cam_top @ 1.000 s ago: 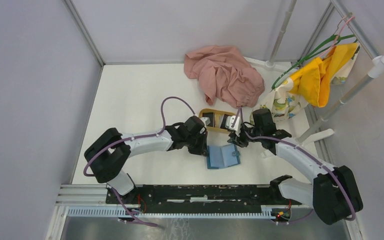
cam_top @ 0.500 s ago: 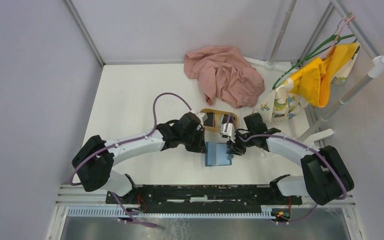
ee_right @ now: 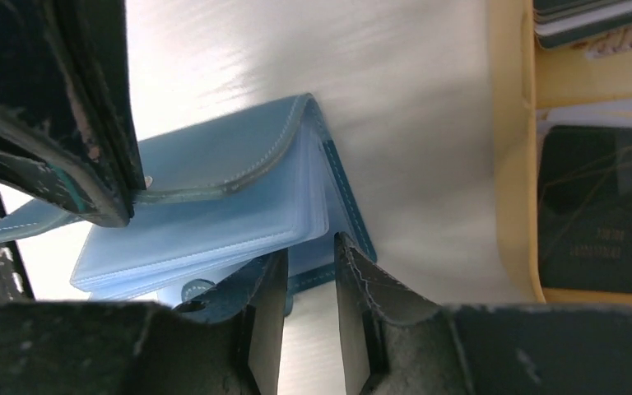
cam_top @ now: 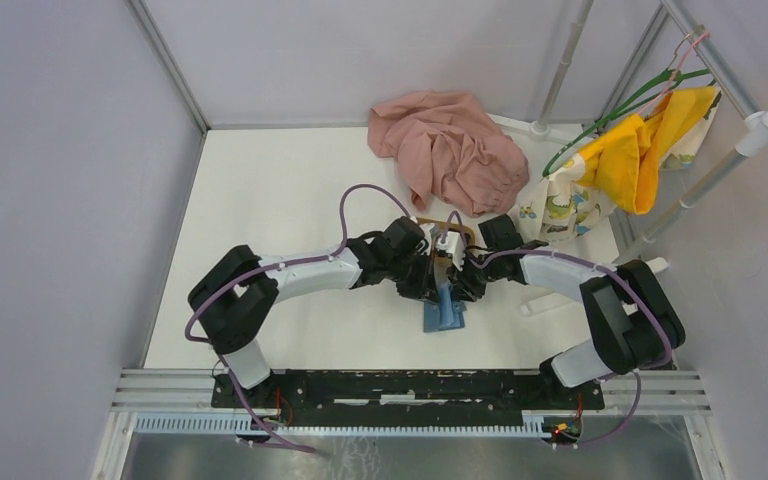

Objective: Put the credit cards into the card holder
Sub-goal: Open the card holder at the center of the board.

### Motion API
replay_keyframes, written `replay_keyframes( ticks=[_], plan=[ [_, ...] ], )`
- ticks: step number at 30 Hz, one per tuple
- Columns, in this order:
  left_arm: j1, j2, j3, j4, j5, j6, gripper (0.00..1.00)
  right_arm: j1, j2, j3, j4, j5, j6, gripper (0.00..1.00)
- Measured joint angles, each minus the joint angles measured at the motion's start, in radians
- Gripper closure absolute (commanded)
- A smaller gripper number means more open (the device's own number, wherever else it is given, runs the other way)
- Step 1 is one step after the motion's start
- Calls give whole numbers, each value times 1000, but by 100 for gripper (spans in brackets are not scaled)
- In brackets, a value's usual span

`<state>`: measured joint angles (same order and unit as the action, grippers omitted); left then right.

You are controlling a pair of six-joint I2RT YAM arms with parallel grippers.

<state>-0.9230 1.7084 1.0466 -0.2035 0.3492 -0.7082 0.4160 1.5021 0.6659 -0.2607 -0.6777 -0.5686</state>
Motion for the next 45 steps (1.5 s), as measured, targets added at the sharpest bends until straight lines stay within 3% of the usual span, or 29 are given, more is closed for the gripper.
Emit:
replay_keyframes(
  ticks=[8,13,18,26,30,34,38,45],
  plan=[
    [1,6,-66,112,2,-17,98,-19,-162,-24,-46,88,-47,60],
    [1,6,-103,174,3,-30,98,-27,-314,-57,-36,-21,-122,59],
    [1,-14,-167,222,3,-40,98,-9,-276,-84,-40,-117,-175,60],
    [1,-69,-264,268,1,-70,98,59,-116,-87,-42,-75,-170,62],
    [1,-103,-301,289,3,-85,98,66,-119,-67,-71,-71,-177,59],
    [1,-133,-317,308,21,-105,98,66,-199,-67,-76,-165,-209,60],
    [2,-139,-317,319,47,-117,98,68,-286,-135,32,-259,-172,61],
    [8,-140,-315,329,71,-125,98,82,-172,-172,127,-185,-73,64]
  ],
)
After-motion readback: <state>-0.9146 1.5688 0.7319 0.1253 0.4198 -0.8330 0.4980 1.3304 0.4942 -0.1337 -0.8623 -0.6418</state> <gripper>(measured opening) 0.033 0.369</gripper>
